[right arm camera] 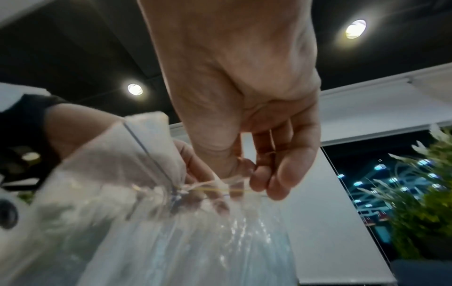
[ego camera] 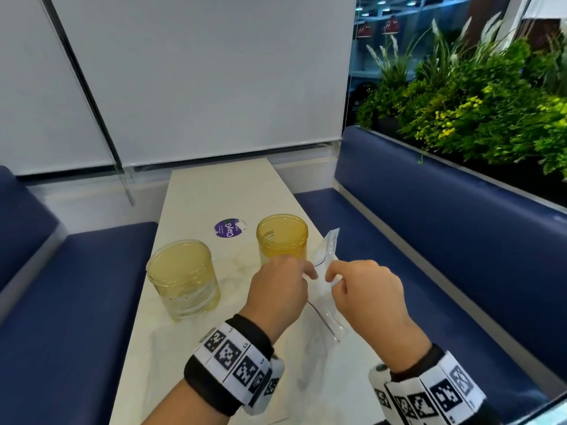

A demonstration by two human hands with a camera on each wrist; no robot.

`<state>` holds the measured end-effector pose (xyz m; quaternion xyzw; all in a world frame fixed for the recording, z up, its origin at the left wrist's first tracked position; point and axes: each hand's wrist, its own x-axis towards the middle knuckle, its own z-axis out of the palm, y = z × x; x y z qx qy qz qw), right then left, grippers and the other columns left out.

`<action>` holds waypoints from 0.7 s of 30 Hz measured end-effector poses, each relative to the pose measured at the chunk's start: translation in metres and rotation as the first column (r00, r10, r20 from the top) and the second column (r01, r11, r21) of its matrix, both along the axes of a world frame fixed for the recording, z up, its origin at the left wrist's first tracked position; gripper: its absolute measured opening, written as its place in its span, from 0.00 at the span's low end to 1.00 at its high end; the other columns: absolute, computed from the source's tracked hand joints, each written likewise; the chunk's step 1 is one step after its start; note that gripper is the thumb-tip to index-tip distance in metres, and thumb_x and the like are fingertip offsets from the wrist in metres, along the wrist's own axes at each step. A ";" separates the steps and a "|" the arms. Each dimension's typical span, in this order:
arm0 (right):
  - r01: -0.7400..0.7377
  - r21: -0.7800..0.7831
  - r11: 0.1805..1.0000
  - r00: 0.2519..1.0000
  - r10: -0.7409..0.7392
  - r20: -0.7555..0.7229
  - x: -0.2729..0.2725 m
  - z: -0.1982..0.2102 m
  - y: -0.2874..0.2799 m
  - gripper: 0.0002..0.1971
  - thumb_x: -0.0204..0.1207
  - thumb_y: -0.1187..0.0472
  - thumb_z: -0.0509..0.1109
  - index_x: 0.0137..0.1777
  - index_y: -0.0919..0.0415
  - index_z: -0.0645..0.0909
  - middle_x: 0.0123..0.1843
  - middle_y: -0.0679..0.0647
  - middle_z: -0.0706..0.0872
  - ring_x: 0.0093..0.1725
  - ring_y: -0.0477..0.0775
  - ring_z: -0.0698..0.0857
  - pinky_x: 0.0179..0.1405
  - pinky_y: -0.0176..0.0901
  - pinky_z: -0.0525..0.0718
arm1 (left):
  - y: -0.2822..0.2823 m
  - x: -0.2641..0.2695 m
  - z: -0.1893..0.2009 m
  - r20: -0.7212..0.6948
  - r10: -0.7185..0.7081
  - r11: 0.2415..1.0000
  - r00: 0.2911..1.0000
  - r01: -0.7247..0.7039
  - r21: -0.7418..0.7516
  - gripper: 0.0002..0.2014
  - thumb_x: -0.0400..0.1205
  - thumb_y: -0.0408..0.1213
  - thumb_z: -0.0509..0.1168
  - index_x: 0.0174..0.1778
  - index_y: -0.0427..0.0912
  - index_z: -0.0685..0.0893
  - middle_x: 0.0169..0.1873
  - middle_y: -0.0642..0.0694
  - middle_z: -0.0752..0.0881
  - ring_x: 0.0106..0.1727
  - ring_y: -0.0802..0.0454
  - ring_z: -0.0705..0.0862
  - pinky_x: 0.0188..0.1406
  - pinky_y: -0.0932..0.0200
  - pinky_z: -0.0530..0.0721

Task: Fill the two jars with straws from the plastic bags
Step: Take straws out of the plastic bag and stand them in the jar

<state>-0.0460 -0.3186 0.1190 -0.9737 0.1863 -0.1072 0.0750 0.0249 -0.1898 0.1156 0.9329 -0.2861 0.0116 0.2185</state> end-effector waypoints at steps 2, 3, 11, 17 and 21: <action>0.055 -0.088 0.995 0.993 -0.064 -0.096 0.002 0.006 -0.002 0.09 0.83 0.59 0.62 0.48 0.49 0.84 0.40 0.47 0.83 0.30 0.47 0.74 0.25 0.36 0.65 | 0.000 0.004 0.002 0.053 0.061 0.994 0.997 -0.066 0.082 0.11 0.83 0.33 0.60 0.42 0.47 0.87 0.42 0.47 0.83 0.52 0.39 0.86 0.39 0.56 0.74; 0.110 -0.113 0.987 0.985 -0.124 -0.122 0.001 0.008 -0.006 0.09 0.82 0.60 0.63 0.40 0.53 0.80 0.35 0.48 0.79 0.28 0.47 0.71 0.24 0.36 0.63 | 0.002 0.006 0.003 0.078 0.101 0.990 0.992 -0.108 0.092 0.09 0.82 0.36 0.61 0.37 0.46 0.84 0.38 0.46 0.82 0.49 0.38 0.86 0.37 0.55 0.73; 0.264 -0.155 0.952 0.922 -0.296 -0.249 -0.012 0.016 -0.052 0.14 0.76 0.61 0.68 0.32 0.54 0.68 0.33 0.48 0.75 0.27 0.46 0.70 0.26 0.38 0.67 | 0.032 0.028 0.015 -0.001 0.136 0.973 0.991 -0.133 0.190 0.25 0.74 0.31 0.67 0.64 0.58 0.87 0.64 0.54 0.86 0.62 0.47 0.85 0.52 0.55 0.81; 0.140 -0.145 0.979 0.977 -0.161 -0.142 -0.004 0.008 -0.049 0.08 0.81 0.55 0.66 0.41 0.54 0.76 0.36 0.48 0.80 0.32 0.49 0.79 0.28 0.38 0.72 | 0.019 0.016 0.012 -0.140 -0.001 0.994 0.990 0.016 0.105 0.29 0.75 0.31 0.65 0.74 0.54 0.80 0.69 0.55 0.83 0.62 0.44 0.84 0.54 0.56 0.80; -0.252 -0.068 0.965 0.967 0.254 0.024 0.012 0.007 -0.026 0.12 0.86 0.49 0.59 0.60 0.49 0.83 0.52 0.46 0.84 0.45 0.48 0.82 0.40 0.41 0.82 | 0.010 0.013 0.003 -0.163 -0.057 0.998 0.985 0.054 -0.028 0.32 0.74 0.31 0.65 0.77 0.54 0.78 0.65 0.56 0.86 0.60 0.43 0.86 0.60 0.53 0.84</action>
